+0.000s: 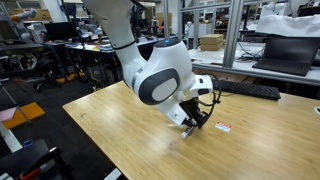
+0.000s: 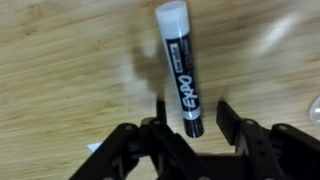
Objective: Put the marker in the glass
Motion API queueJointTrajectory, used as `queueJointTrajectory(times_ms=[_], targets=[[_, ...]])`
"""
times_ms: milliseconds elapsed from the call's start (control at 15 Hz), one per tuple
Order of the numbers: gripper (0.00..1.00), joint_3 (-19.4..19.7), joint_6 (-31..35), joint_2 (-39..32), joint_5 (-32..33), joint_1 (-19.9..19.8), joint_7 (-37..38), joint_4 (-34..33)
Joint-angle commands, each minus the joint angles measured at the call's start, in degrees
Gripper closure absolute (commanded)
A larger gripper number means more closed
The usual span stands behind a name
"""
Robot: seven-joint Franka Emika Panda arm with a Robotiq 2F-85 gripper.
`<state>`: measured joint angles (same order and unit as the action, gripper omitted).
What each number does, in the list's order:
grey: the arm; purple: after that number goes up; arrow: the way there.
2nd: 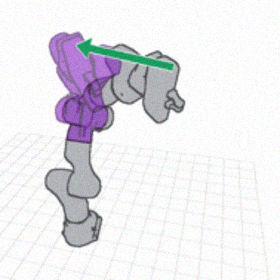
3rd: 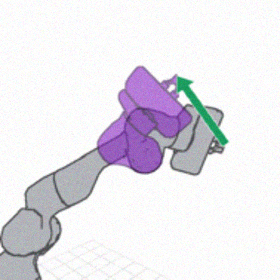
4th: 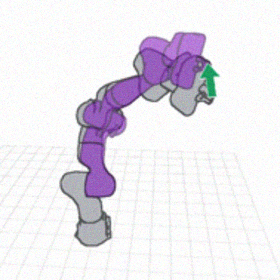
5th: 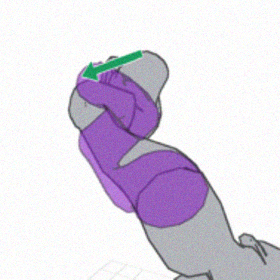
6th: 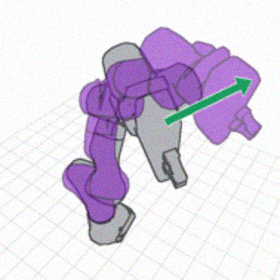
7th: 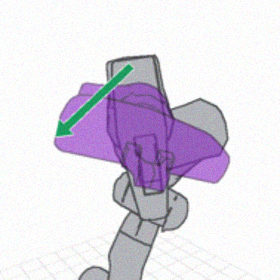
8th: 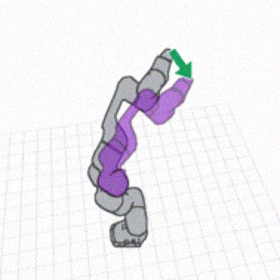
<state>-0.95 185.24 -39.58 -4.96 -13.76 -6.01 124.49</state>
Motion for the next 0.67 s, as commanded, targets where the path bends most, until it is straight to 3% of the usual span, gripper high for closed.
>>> queueJointTrajectory(times_ms=[0,133,267,467,600], targets=[[0.75,-2.5,0.8,-0.1,2.3,-3.3,0.8,-0.3],[0.90,-2.7,0.5,-0.1,2.9,-4.1,0.7,-0.4],[0.99,-3.2,0.3,-0.1,3.3,-4.9,0.7,-0.5],[0.95,-4.4,0.1,-0.1,4.0,-5.9,0.4,-0.5],[0.95,-3.5,5.1,1.3,4.2,-4.1,0.7,1.8]])
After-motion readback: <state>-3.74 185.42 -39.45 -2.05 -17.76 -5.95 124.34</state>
